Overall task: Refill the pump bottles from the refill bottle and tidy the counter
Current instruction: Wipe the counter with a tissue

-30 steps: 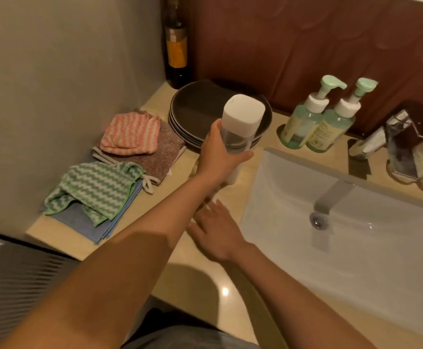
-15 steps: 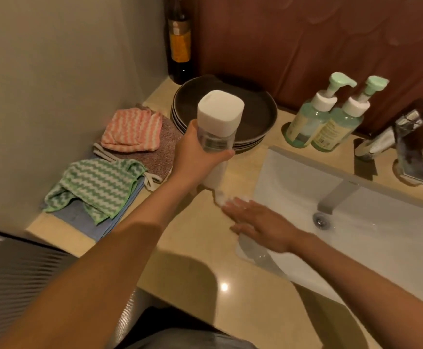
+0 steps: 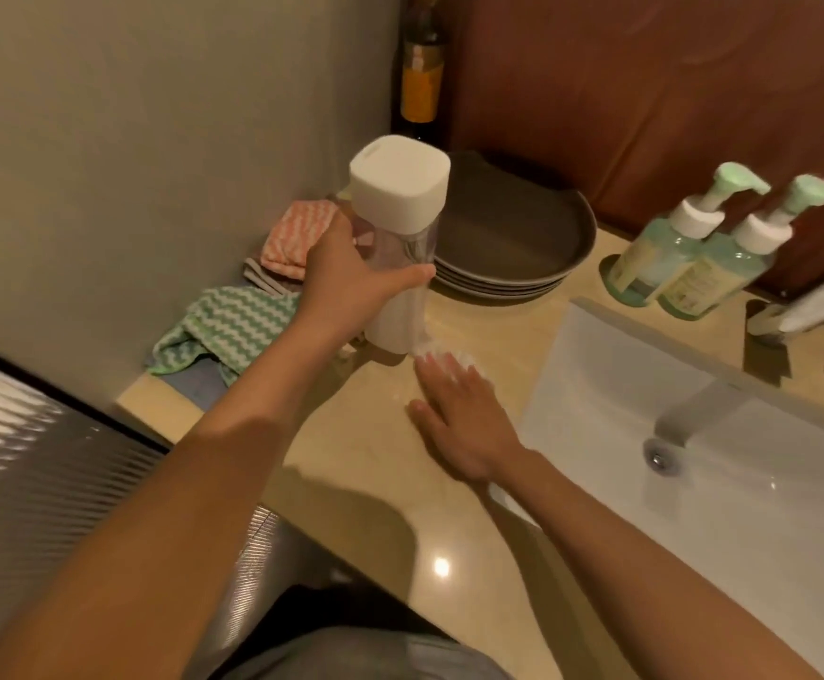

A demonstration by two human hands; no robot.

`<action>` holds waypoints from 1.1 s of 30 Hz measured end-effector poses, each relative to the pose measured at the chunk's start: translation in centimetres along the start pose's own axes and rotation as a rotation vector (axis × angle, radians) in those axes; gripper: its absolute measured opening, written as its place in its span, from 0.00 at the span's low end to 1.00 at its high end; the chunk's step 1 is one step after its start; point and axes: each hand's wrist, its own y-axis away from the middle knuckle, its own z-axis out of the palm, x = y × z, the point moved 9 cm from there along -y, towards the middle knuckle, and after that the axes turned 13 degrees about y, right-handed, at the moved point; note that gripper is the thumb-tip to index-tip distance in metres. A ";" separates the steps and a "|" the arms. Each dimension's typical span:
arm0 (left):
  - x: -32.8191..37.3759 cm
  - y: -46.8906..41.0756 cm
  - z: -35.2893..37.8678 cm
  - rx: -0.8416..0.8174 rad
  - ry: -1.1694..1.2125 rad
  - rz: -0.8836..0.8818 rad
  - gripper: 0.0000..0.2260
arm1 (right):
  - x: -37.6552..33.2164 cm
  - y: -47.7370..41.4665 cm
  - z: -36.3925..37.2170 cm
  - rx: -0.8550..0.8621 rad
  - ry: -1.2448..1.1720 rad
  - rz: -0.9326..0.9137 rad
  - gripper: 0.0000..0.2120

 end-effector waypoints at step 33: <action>0.1 -0.1 1.7 0.018 0.043 0.015 0.32 | -9.7 3.0 2.8 -0.100 0.053 -0.417 0.32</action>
